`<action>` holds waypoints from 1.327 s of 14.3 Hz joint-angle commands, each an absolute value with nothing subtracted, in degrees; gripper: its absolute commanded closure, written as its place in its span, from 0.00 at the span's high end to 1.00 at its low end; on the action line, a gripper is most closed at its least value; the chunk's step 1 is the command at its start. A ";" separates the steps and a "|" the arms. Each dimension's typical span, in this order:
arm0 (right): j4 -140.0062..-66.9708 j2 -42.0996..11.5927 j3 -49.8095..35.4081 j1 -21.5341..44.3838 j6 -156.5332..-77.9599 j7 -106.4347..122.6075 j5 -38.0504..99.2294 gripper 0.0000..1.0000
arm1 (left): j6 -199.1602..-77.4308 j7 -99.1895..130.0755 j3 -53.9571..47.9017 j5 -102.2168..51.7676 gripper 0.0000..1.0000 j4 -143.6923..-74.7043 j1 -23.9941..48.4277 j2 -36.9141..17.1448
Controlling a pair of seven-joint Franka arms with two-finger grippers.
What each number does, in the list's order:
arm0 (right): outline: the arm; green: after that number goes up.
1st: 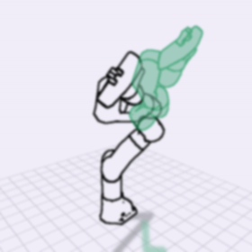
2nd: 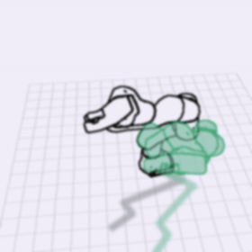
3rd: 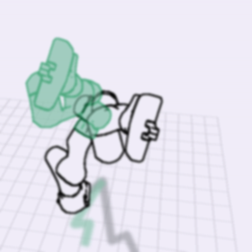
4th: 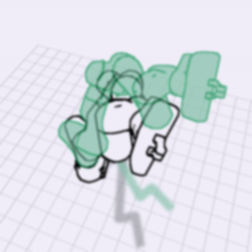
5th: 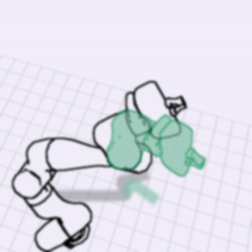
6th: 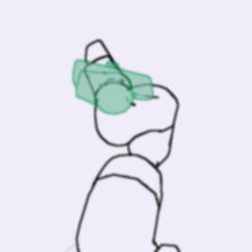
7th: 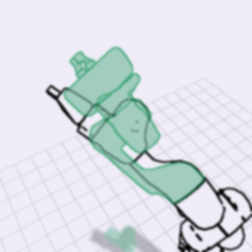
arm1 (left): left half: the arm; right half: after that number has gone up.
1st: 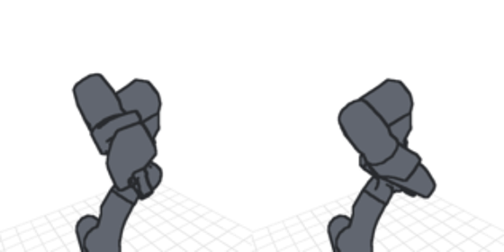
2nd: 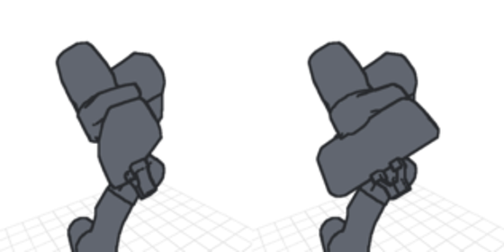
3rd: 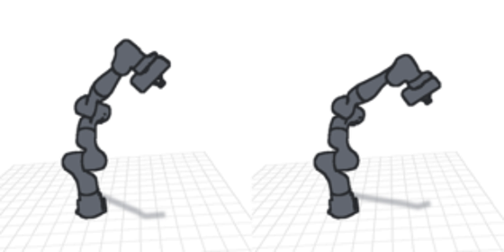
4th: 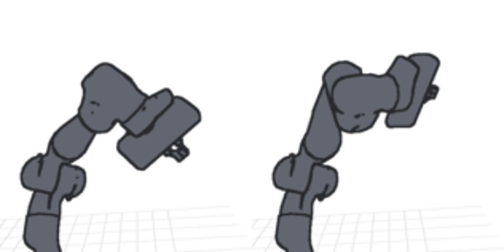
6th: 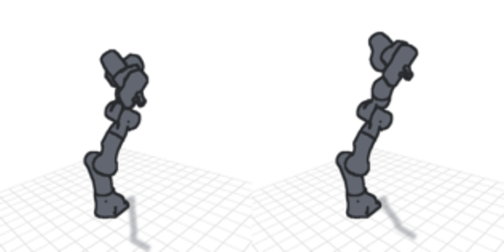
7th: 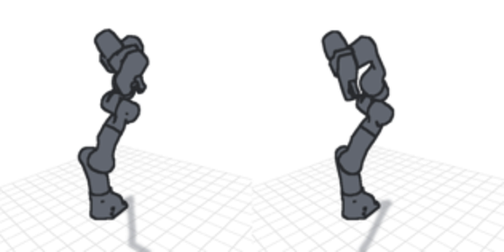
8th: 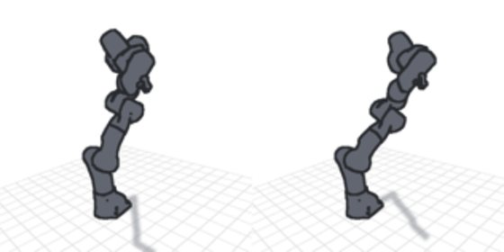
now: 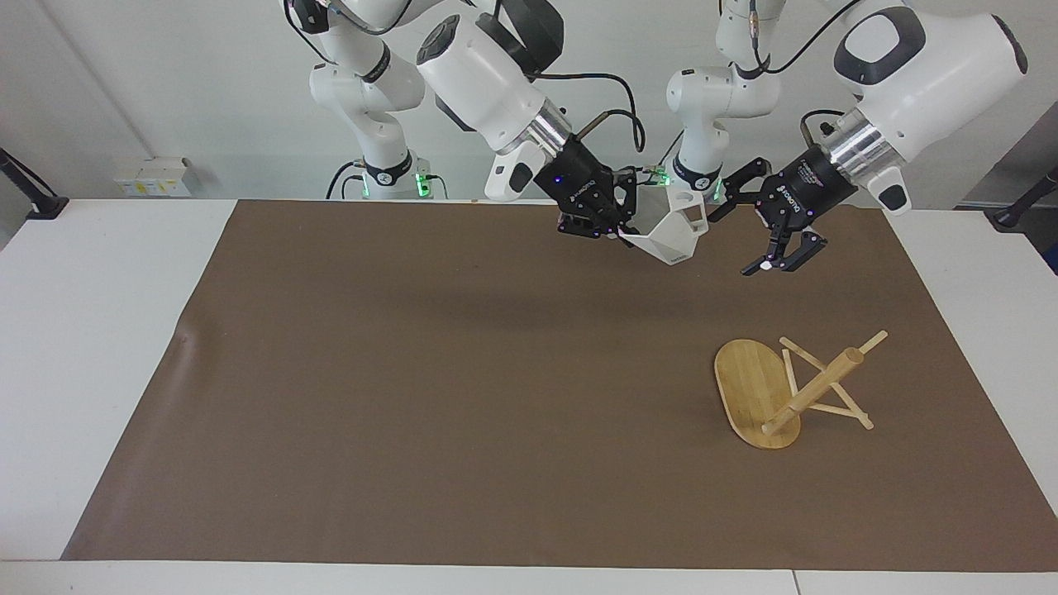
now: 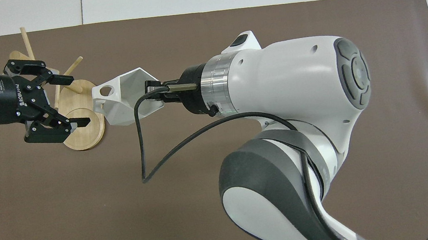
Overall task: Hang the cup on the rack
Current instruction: 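Carry the cup toward the left gripper while the left gripper opens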
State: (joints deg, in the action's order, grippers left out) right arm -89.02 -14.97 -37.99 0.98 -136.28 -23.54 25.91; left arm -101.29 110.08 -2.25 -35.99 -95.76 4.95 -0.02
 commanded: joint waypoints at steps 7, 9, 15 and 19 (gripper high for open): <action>-89.74 -14.50 -39.46 0.53 -137.64 -25.14 27.25 0.00 | -93.16 103.89 -1.93 -35.68 1.00 -100.72 5.71 4.13; -89.74 -14.50 -39.55 0.53 -137.64 -25.05 27.25 0.00 | -94.04 102.92 -1.93 -36.21 1.00 -102.12 6.15 4.83; -89.82 -14.50 -39.55 0.53 -137.55 -24.96 27.25 0.00 | -98.43 100.99 -1.93 -39.10 1.00 -106.26 5.63 6.50; -89.82 -14.50 -39.55 0.53 -137.55 -24.96 27.25 0.00 | -99.22 100.55 -1.85 -42.09 1.00 -106.43 5.36 6.50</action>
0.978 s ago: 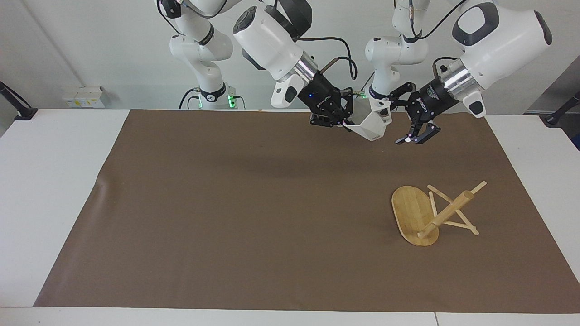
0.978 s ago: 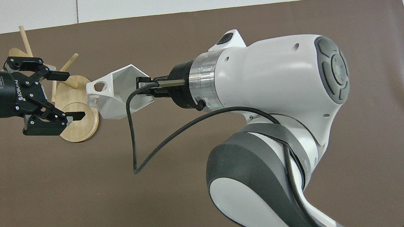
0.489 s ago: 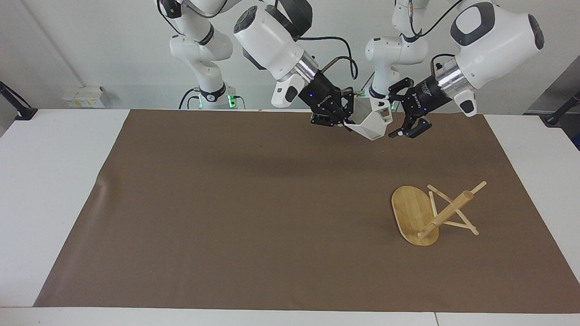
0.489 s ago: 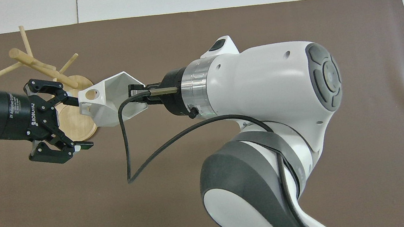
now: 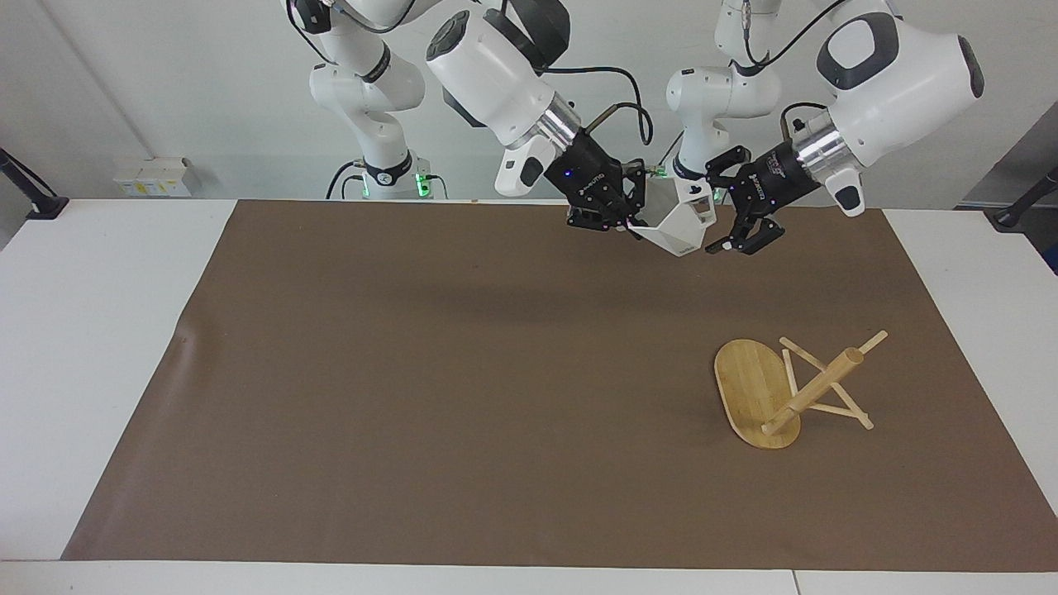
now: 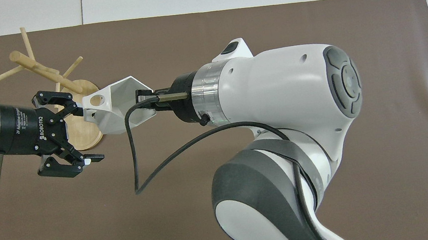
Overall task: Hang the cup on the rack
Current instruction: 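Carry the cup toward the left gripper while the left gripper opens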
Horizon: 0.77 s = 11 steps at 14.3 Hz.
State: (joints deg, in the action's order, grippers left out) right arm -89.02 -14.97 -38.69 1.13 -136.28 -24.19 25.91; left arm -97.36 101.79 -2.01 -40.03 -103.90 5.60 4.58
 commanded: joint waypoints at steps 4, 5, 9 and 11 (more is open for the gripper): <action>-89.74 -14.50 -39.55 0.53 -137.64 -25.05 27.25 0.00 | -102.03 99.05 -1.85 -44.11 1.00 -108.45 5.45 7.38; -89.74 -14.50 -39.55 0.53 -137.55 -25.05 27.25 0.00 | -102.82 98.97 -1.85 -44.30 1.00 -109.15 5.80 7.64; -89.74 -14.59 -39.55 0.53 -137.64 -25.05 27.25 0.00 | -107.40 98.96 -1.93 -45.26 1.00 -111.36 6.85 8.44; -89.82 -14.59 -39.55 0.53 -137.55 -25.14 27.25 0.00 | -107.75 98.79 -1.93 -46.32 1.00 -111.09 6.86 8.44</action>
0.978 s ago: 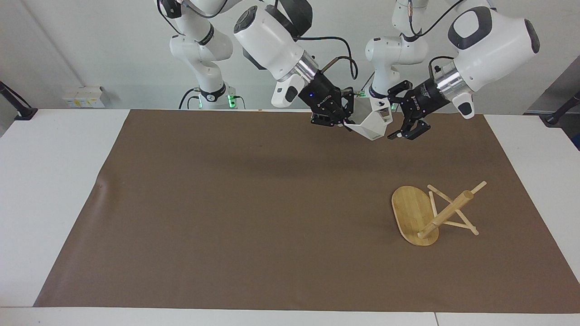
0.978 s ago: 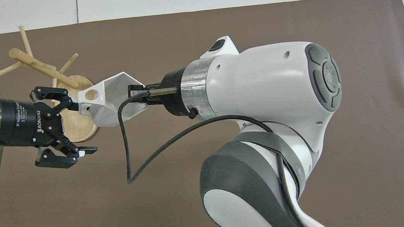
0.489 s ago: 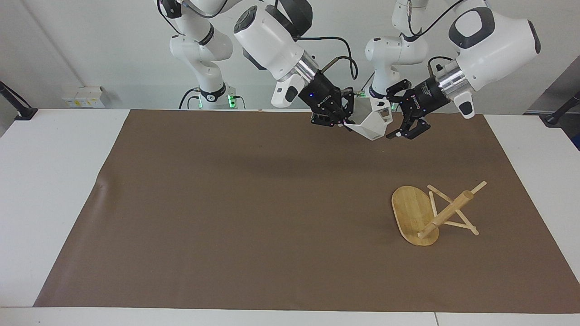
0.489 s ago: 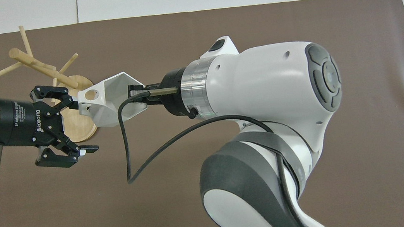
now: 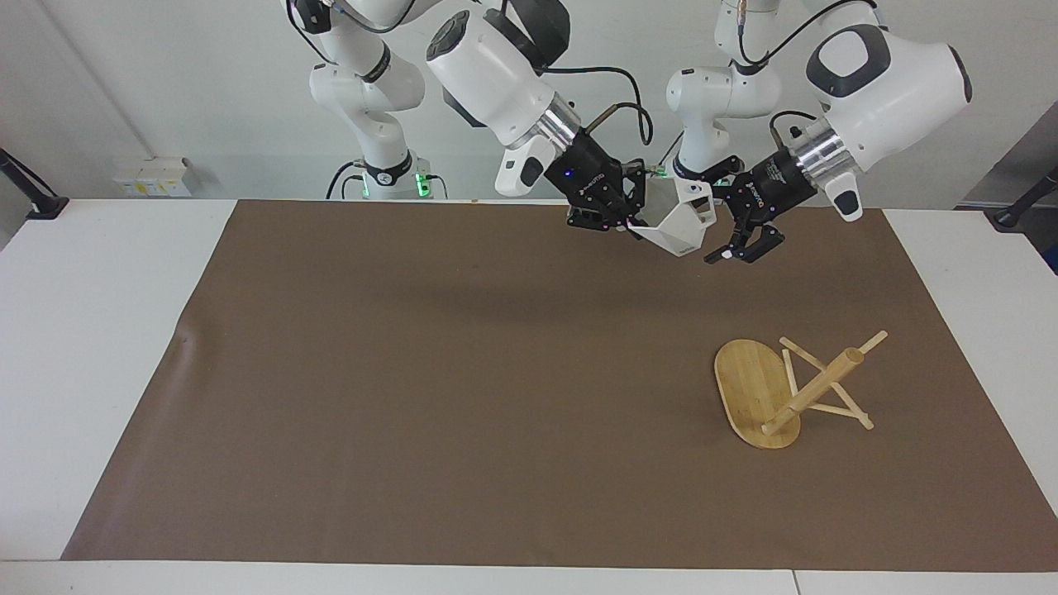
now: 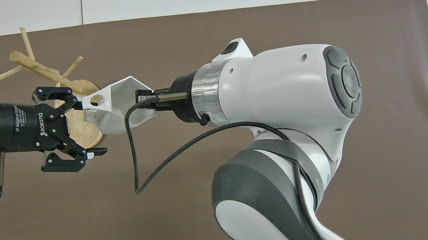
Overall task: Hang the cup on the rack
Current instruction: 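Close the left gripper on the cup body near the right gripper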
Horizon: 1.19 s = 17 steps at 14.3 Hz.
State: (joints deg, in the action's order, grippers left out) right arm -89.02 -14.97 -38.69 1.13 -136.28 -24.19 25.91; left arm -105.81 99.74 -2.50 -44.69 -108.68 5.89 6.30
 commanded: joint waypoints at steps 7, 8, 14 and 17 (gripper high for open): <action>-89.82 -14.50 -39.55 0.53 -137.55 -25.14 27.25 0.00 | -108.37 98.88 -2.20 -47.37 1.00 -111.27 8.08 9.14; -89.82 -14.50 -39.55 0.53 -137.55 -25.14 27.25 0.00 | -108.63 98.88 -2.20 -47.46 1.00 -111.36 8.26 9.31; -89.82 -14.50 -39.55 0.53 -137.55 -25.14 27.25 0.00 | -113.37 99.49 -2.20 -47.64 1.00 -114.43 10.11 10.46; -89.82 -14.50 -39.55 0.53 -137.55 -25.22 27.25 0.00 | -113.55 99.75 -2.20 -47.64 1.00 -114.43 10.11 10.55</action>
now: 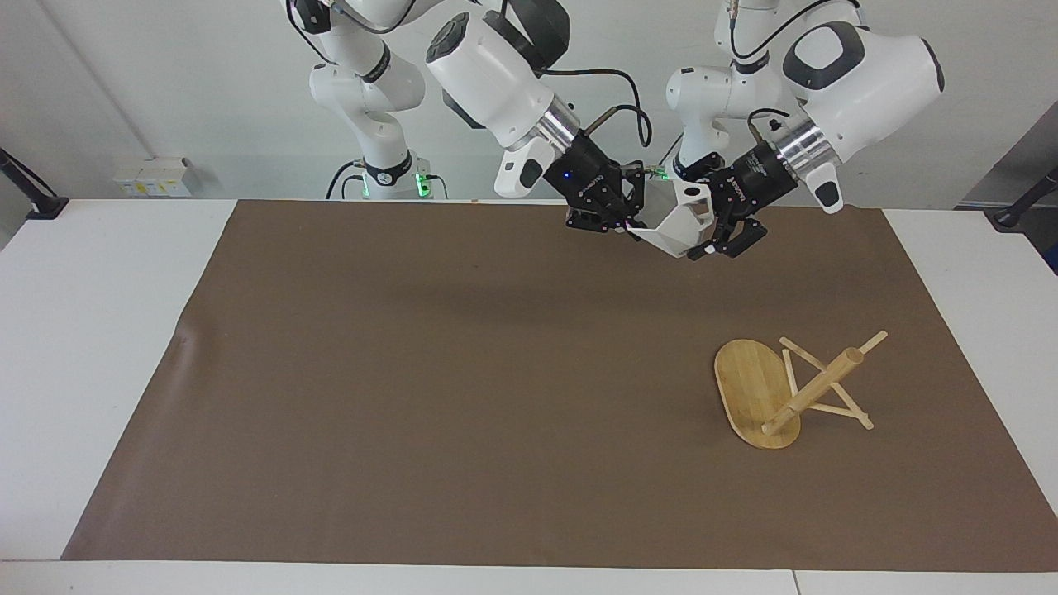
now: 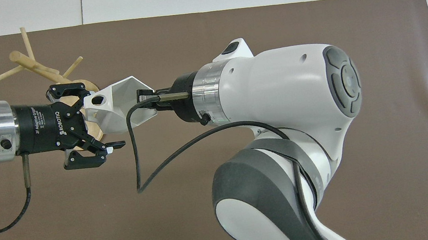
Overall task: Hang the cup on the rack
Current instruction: 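Close the left gripper on the cup body near the right gripper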
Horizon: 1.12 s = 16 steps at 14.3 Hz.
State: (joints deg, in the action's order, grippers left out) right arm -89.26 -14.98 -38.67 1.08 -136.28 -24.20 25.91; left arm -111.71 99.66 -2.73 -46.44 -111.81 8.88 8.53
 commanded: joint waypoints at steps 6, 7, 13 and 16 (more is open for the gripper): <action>-89.82 -14.50 -39.55 0.44 -137.55 -25.22 27.25 0.00 | -113.73 100.02 -2.20 -48.08 0.24 -114.26 10.02 10.46; -89.82 -14.50 -39.55 0.44 -137.55 -25.22 27.25 0.00 | -113.73 100.02 -2.20 -48.08 0.02 -114.17 10.02 10.46; -90.00 -14.50 -39.55 0.44 -137.55 -25.22 27.25 0.00 | -113.64 101.16 -1.67 -48.16 0.00 -113.73 9.05 10.55; -90.00 -14.50 -39.55 0.53 -137.46 -26.36 27.25 0.00 | -113.64 101.25 -1.49 -48.16 0.00 -113.47 8.27 10.55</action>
State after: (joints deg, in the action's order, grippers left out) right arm -89.25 -14.91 -38.76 1.13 -136.57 -24.21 25.91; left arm -112.76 99.89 -2.36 -46.97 -112.18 8.85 8.93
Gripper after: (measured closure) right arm 0.943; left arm 0.291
